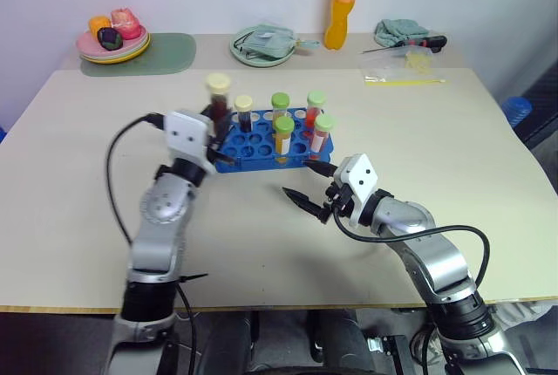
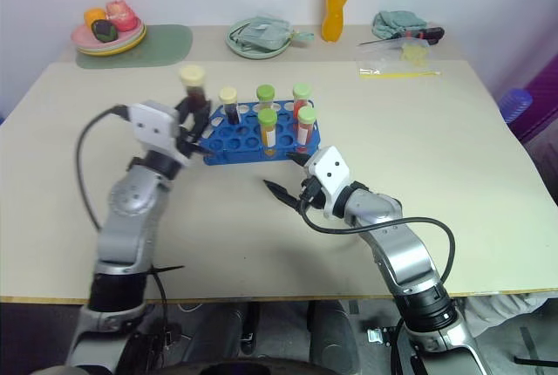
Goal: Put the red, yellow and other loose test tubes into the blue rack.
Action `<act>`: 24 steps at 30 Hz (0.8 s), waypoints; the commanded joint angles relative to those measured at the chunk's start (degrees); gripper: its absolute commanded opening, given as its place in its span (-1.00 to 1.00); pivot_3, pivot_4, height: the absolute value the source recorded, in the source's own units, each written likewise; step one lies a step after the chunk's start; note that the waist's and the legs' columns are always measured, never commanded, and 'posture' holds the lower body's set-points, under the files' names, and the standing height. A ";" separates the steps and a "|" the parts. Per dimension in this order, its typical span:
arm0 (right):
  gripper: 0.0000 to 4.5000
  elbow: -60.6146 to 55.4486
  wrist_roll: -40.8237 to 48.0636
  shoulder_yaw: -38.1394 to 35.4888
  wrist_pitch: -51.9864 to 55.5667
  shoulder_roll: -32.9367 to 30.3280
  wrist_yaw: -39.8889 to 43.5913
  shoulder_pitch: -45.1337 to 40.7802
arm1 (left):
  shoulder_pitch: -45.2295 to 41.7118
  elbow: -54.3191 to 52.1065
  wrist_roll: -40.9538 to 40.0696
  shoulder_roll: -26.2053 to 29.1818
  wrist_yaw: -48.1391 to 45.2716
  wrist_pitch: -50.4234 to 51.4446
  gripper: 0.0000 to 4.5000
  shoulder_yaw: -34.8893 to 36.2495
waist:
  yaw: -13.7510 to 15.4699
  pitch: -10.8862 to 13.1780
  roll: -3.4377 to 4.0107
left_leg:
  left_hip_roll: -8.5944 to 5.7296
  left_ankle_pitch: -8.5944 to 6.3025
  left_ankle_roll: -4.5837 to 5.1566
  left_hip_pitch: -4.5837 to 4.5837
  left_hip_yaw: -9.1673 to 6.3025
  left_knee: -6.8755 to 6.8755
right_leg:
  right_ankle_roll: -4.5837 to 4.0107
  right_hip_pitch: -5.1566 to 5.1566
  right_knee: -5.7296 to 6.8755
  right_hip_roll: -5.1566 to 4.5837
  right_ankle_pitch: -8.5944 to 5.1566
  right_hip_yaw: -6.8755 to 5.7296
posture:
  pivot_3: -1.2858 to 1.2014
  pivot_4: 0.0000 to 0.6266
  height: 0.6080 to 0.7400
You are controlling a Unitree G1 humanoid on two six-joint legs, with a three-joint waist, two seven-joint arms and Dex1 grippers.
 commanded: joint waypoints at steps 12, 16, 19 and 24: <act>0.67 -2.52 -0.07 -2.73 -0.43 -0.21 -0.95 0.68 | 1.40 8.58 3.32 -4.09 4.25 -6.77 -0.66 -2.65 | 0.00 -0.01 0.01 | 0.07 0.00 0.01 0.04 0.00 0.00 | 0.00 0.02 0.01 0.13 0.00 -0.01 | 0.03 -0.52 1.00; 0.67 -2.51 -0.05 -2.75 -0.53 -0.13 -1.00 0.66 | 1.14 9.51 2.00 -4.65 2.81 -6.97 -0.66 -2.93 | -0.03 -0.01 0.02 | 0.07 0.00 0.01 0.04 -0.01 0.00 | 0.00 0.02 0.01 0.14 0.00 -0.01 | 0.03 -0.52 1.00; 0.67 -2.28 0.15 -2.85 -0.57 0.11 -1.08 0.42 | 1.12 10.67 2.32 -4.79 2.60 -7.61 -0.66 -3.19 | -0.01 -0.01 0.02 | 0.07 0.00 0.01 0.04 -0.01 0.00 | 0.00 0.03 0.01 0.13 0.00 -0.01 | 0.03 -0.52 1.00; 0.67 -2.09 0.15 -2.92 -0.62 0.28 -1.28 0.31 | -0.09 13.51 2.86 -4.88 3.19 -9.15 -0.66 -2.77 | 0.03 -0.01 0.02 | 0.07 0.00 0.01 0.04 -0.01 0.00 | 0.00 0.03 0.01 0.13 0.00 -0.01 | 0.03 -0.52 1.00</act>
